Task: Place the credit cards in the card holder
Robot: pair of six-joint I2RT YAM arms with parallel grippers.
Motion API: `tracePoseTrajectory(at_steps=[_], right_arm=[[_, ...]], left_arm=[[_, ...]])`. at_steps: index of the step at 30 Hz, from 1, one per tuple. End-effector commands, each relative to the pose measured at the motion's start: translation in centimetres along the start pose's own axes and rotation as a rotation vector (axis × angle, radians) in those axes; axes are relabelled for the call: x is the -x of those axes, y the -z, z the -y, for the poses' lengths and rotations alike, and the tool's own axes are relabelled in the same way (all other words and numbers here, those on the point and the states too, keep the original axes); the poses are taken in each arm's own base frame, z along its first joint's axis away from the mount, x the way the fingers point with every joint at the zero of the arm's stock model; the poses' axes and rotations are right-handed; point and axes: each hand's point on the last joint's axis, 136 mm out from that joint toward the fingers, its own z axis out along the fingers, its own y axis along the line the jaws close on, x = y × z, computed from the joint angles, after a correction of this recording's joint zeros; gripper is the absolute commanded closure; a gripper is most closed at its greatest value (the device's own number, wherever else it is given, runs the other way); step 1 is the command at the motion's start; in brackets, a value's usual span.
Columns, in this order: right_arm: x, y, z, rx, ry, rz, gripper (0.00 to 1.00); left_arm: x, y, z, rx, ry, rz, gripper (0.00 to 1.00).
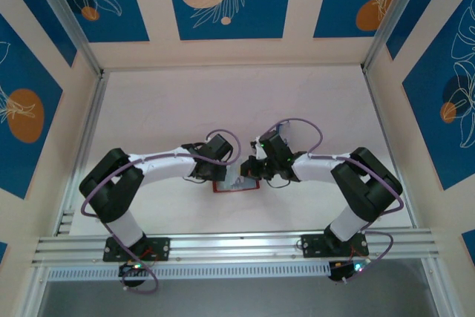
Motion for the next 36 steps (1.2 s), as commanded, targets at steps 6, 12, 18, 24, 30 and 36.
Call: tracePoseTrajectory(at_steps=[6, 12, 18, 24, 30, 36], right_arm=[[-3.1, -1.2, 1.9, -0.046, -0.045, -0.088, 1.0], [-3.8, -1.0, 2.3, -0.057, -0.049, -0.102, 1.0], [-4.6, -0.8, 2.9, -0.073, -0.055, -0.123, 1.0], [-5.2, -0.4, 3.4, -0.085, -0.064, -0.127, 1.0], [-5.2, -0.9, 3.1, -0.068, -0.059, -0.145, 1.0], [-3.9, -1.8, 2.3, -0.052, -0.049, -0.131, 1.0]], left_arm=[[-2.8, -1.4, -1.2, 0.058, -0.013, -0.099, 0.91], [-2.7, -1.4, -1.2, 0.058, -0.015, -0.1, 0.91], [-2.8, -1.4, -1.3, 0.062, -0.015, -0.099, 0.91], [-2.8, -1.5, -1.3, 0.063, -0.015, -0.101, 0.91], [-2.8, -1.6, -1.2, 0.061, -0.016, -0.104, 0.91], [-2.9, -1.6, -1.3, 0.059, -0.011, -0.104, 0.9]])
